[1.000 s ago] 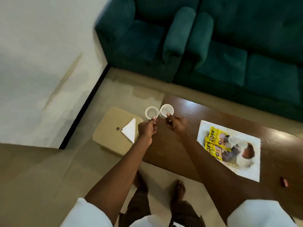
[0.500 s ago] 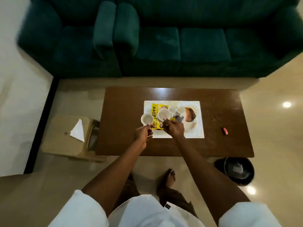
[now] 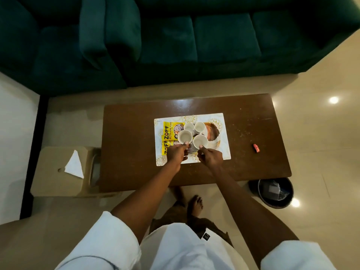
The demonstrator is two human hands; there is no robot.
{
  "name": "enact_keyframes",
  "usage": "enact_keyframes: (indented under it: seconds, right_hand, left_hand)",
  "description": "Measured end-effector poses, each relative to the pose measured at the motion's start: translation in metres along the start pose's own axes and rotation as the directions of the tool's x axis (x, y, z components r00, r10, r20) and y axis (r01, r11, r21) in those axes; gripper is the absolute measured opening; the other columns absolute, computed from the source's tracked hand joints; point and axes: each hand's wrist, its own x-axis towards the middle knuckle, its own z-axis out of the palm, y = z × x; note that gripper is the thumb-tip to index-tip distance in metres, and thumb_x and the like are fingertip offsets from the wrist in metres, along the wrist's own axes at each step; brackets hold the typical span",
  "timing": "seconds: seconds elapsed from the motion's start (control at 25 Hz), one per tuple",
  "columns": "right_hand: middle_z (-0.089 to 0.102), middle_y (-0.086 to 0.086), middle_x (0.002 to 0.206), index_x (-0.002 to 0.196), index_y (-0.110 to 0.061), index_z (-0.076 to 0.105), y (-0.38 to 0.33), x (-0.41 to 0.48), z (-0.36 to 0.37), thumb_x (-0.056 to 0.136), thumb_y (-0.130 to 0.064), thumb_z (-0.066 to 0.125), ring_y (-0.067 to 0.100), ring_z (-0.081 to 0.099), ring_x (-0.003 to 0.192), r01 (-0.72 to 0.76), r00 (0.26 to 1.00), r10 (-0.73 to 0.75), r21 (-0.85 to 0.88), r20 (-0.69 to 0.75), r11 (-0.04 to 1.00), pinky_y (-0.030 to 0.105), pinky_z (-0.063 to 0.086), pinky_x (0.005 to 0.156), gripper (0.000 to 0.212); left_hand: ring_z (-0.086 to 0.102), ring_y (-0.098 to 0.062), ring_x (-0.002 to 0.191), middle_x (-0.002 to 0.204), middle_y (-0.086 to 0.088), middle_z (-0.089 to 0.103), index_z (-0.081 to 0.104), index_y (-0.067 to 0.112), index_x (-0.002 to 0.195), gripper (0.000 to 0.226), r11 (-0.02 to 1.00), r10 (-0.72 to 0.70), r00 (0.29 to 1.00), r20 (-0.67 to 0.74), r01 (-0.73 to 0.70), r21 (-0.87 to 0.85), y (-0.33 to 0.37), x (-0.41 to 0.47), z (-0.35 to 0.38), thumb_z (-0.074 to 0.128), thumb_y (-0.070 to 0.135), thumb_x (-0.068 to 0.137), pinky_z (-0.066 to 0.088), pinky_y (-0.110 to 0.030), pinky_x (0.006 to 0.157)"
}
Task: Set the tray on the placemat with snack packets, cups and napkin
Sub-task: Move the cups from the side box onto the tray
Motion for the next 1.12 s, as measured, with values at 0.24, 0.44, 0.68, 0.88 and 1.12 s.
enact_keyframes:
  seconds: [0.24, 0.44, 0.68, 0.88, 1.12]
  right_hand:
    - [0.076, 0.025, 0.094, 0.101, 0.009, 0.078, -0.015, 0.061, 0.006, 0.095, -0.033, 0.076, 0.029, 0.071, 0.082, 0.009, 0.997, -0.01, -0.007, -0.082, 1.0, 0.043, 0.061, 0.092, 0.043]
    - [0.072, 0.021, 0.089, 0.1, 0.011, 0.076, 0.012, 0.119, 0.006, 0.093, -0.028, 0.078, 0.03, 0.072, 0.084, -0.091, 0.985, 0.1, 0.065, -0.14, 0.994, 0.049, 0.063, 0.095, 0.04]
    - [0.073, 0.017, 0.1, 0.08, -0.011, 0.069, 0.055, 0.164, 0.006, 0.096, -0.026, 0.075, 0.029, 0.071, 0.096, -0.24, 0.967, 0.245, 0.073, -0.063, 0.968, 0.047, 0.062, 0.096, 0.022]
    - [0.076, 0.013, 0.096, 0.097, 0.002, 0.075, 0.078, 0.201, 0.011, 0.093, -0.027, 0.078, 0.025, 0.074, 0.091, -0.283, 0.958, 0.282, -0.012, -0.06, 0.959, 0.039, 0.065, 0.088, 0.03]
    - [0.08, 0.016, 0.1, 0.106, 0.001, 0.08, 0.092, 0.222, 0.02, 0.091, -0.034, 0.079, 0.031, 0.078, 0.095, -0.259, 0.965, 0.252, -0.164, -0.068, 0.952, 0.047, 0.062, 0.095, 0.038]
  left_hand:
    - [0.075, -0.037, 0.091, 0.101, -0.021, 0.078, 0.076, -0.004, 0.095, 0.033, 0.996, 0.018, 0.997, -0.076, -0.011, 0.094, 0.008, 0.05, 0.026, 0.075, 0.029, 0.093, 0.064, -0.053, 0.085]
    - [0.077, -0.037, 0.096, 0.105, -0.023, 0.078, 0.077, -0.005, 0.102, 0.035, 0.992, -0.1, 0.992, -0.074, 0.105, 0.072, -0.019, 0.098, 0.048, 0.075, 0.029, 0.094, 0.064, -0.049, 0.084]
    - [0.074, -0.032, 0.095, 0.105, -0.023, 0.078, 0.079, -0.003, 0.103, 0.036, 0.972, -0.165, 0.979, -0.121, 0.182, 0.147, -0.066, 0.136, 0.065, 0.075, 0.031, 0.092, 0.06, -0.052, 0.094]
    - [0.074, -0.036, 0.105, 0.106, -0.021, 0.078, 0.078, -0.003, 0.104, 0.036, 0.967, -0.191, 0.968, -0.165, 0.215, 0.139, -0.09, 0.162, 0.082, 0.075, 0.032, 0.092, 0.059, -0.054, 0.096]
    - [0.075, -0.037, 0.099, 0.099, -0.02, 0.079, 0.078, 0.002, 0.093, 0.034, 0.962, -0.213, 0.954, -0.208, 0.242, 0.123, -0.101, 0.184, 0.085, 0.074, 0.035, 0.092, 0.06, -0.055, 0.093]
